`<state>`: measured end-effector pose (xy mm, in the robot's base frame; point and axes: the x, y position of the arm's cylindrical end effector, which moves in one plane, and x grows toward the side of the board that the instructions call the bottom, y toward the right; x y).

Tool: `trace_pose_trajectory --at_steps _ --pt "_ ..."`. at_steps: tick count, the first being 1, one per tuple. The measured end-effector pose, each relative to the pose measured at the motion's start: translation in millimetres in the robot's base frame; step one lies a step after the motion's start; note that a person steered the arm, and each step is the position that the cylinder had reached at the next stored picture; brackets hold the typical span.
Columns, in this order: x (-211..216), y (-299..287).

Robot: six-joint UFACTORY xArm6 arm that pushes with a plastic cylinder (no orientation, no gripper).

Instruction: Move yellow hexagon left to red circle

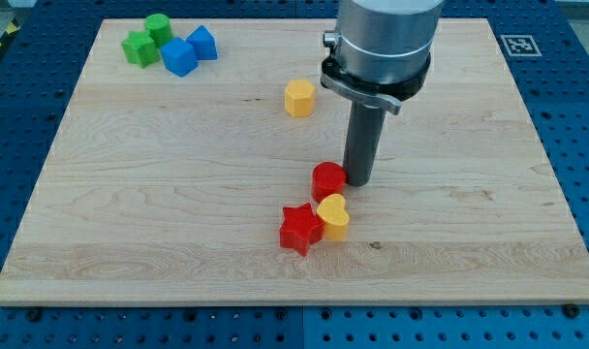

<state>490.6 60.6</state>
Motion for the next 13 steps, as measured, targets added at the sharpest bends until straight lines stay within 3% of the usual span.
trace_pose_trajectory --at_steps 1,4,5,6,7,9,10,13 --pt "6 -9" --pt "-155 1" --pt "-168 -52" --pt "-158 -101" --pt "-142 -98" --pt "-180 -110" --pt "-175 -83" --pt "-114 -59"
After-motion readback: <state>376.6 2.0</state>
